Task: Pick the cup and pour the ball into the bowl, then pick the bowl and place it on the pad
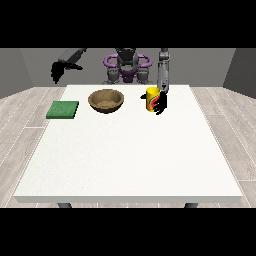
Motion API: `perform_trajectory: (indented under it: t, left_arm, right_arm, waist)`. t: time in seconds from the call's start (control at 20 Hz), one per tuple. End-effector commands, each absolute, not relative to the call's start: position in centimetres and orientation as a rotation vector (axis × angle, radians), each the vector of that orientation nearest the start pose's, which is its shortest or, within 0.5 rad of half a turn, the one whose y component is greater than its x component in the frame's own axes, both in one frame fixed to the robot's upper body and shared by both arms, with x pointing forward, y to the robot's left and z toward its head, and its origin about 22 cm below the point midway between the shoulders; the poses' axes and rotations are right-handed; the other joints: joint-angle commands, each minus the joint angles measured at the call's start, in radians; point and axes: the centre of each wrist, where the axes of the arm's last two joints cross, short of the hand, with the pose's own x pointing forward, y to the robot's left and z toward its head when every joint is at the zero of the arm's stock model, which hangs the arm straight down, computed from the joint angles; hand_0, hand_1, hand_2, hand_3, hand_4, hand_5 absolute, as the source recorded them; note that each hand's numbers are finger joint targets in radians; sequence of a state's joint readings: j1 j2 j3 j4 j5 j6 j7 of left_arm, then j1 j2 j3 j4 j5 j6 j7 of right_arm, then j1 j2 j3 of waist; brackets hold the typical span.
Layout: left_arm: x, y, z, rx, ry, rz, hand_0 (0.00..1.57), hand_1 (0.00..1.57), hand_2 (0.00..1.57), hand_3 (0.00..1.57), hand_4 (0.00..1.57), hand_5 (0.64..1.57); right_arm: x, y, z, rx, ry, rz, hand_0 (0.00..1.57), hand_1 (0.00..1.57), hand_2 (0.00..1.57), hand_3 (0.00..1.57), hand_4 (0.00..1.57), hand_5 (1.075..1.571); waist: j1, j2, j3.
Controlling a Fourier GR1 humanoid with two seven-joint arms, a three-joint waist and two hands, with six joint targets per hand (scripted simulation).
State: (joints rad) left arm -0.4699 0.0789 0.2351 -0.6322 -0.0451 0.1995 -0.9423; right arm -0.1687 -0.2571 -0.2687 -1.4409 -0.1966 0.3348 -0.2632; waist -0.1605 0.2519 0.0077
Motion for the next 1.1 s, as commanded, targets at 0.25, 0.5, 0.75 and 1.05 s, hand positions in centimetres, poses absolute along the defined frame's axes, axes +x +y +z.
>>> perform_trajectory:
  t: [0.25,0.5,0.75,1.05]
  left_arm:
    - [29.9,22.3,-11.5,0.502,-1.915,-0.147,1.33,1.33,1.57,1.57,1.50,1.241]
    - [31.7,26.6,-8.6,0.619,-1.786,-0.385,1.35,1.35,1.57,1.57,1.55,1.306]
    - [37.0,33.4,0.5,0.885,-1.706,-0.547,1.45,1.45,1.57,1.57,1.57,1.291]
    - [40.7,27.6,4.8,0.962,-1.698,-0.686,1.49,1.49,1.57,1.57,1.57,1.274]
  right_arm:
    - [28.2,-36.5,7.1,0.058,-1.894,0.139,0.00,0.00,0.00,0.00,0.00,1.570]
    - [26.8,-37.6,2.6,0.028,-1.700,0.062,0.00,0.00,0.00,0.00,0.00,1.570]
    - [26.5,-38.5,1.4,0.036,-1.697,0.032,0.00,0.00,0.00,0.00,0.00,1.569]
    - [26.7,-38.9,-0.7,0.019,-1.701,0.009,0.00,0.00,0.00,0.00,0.00,1.568]
  waist:
    - [-0.030,-0.029,-0.0081]
    - [0.057,-0.237,-0.0055]
    - [0.058,-0.243,-0.0038]
    - [0.090,-0.222,-0.0058]
